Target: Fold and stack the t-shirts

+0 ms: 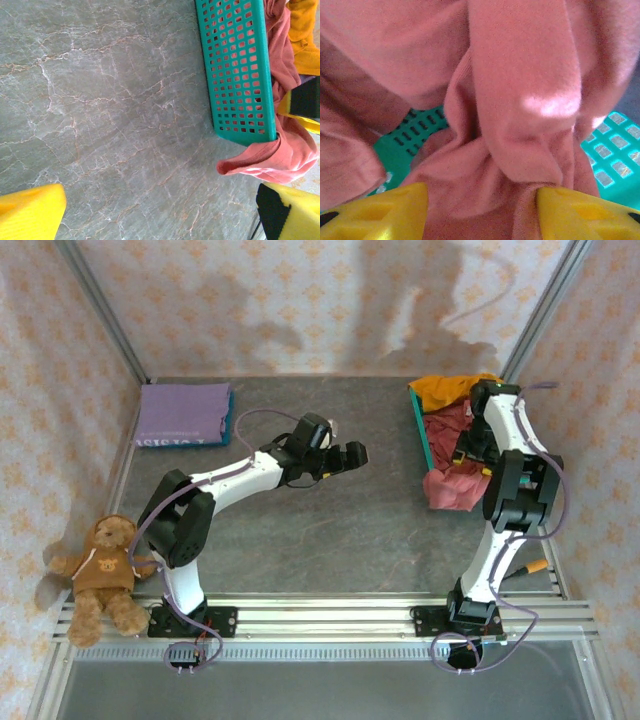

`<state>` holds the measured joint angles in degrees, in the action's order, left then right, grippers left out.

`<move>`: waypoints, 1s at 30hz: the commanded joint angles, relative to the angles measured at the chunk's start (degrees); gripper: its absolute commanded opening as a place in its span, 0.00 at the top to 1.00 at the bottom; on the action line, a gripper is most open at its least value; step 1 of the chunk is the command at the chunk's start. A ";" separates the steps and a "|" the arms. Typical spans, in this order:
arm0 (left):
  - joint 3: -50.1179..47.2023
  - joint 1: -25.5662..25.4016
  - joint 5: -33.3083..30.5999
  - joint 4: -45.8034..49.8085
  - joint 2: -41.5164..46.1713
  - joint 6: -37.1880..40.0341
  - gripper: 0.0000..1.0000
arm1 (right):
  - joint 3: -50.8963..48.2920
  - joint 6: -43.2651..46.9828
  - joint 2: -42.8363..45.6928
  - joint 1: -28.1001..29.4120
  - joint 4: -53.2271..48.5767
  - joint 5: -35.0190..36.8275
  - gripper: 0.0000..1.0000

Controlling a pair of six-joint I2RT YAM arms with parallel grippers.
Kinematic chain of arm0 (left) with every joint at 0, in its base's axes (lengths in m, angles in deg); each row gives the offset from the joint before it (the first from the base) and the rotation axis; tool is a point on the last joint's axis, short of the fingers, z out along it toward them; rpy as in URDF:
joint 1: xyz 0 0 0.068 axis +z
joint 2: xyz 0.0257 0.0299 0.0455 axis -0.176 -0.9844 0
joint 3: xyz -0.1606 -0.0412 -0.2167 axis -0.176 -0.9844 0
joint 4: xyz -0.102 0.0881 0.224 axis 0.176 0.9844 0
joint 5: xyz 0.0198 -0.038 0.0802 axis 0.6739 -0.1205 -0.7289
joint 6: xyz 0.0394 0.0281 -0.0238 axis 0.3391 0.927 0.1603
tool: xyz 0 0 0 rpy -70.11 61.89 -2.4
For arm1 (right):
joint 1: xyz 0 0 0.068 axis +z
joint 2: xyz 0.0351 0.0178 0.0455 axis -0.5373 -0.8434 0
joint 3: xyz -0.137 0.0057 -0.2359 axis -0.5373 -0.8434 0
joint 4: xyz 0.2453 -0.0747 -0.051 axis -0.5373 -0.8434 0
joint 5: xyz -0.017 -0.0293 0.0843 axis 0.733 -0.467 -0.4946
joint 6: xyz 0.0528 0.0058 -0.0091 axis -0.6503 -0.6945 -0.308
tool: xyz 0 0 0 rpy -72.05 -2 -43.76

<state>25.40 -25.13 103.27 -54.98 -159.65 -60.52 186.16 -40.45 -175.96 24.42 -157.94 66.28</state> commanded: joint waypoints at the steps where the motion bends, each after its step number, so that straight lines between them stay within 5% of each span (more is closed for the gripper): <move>1: 2.11 -0.51 1.49 1.51 0.04 2.25 0.01 | -0.35 -0.54 -1.13 -0.27 1.35 5.14 0.44; 10: 5.17 -0.49 2.19 2.05 -2.47 2.00 0.01 | -1.16 -0.50 4.22 -0.19 2.73 1.66 0.89; 17: 4.94 -0.51 1.86 2.67 -1.97 2.08 0.02 | -1.38 -1.30 14.10 -0.11 5.40 1.29 1.00; 30: 2.02 -0.42 -0.27 3.77 0.84 2.57 0.01 | 5.37 -5.00 29.85 3.73 14.31 -0.06 1.00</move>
<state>28.92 -25.13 104.47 -53.10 -161.38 -59.10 187.73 -43.03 -150.21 26.85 -147.71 65.76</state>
